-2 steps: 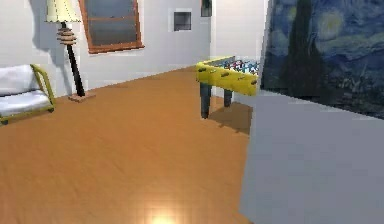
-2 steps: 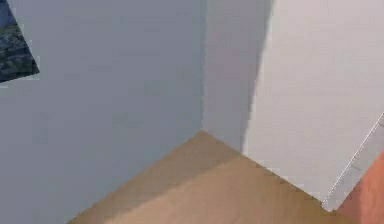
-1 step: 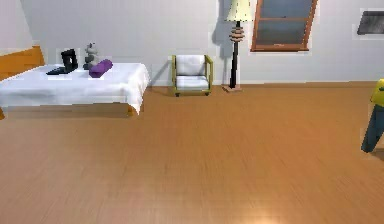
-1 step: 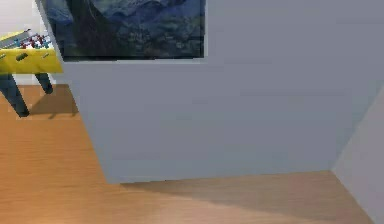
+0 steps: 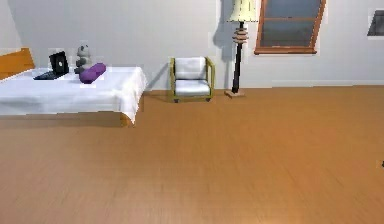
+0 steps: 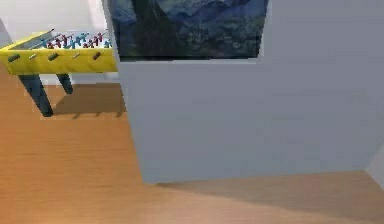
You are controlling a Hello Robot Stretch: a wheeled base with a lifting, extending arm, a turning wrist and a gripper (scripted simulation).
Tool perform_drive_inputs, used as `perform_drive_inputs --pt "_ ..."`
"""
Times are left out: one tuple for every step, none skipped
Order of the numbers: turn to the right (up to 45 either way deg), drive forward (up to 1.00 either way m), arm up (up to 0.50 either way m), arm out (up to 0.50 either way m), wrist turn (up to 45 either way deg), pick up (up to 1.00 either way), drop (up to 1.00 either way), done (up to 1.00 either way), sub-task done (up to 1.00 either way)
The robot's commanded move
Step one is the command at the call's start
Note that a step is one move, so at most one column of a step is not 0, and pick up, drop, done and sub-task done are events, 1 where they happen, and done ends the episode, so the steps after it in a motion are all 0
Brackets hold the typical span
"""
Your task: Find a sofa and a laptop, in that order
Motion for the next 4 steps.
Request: perform_drive_inputs --pt "-39.0 0.00 0.00 0.00 0.0 0.00 0.00 0.00 0.00" --pt "0.0 1.00 0.00 0.00 0.0 0.00 0.00 0.00 0.00" --pt "0.0 1.00 0.00 0.00 0.0 0.00 0.00 0.00 0.00" --pt "-3.0 0.00 0.00 0.00 0.0 0.00 0.00 0.00 0.00"
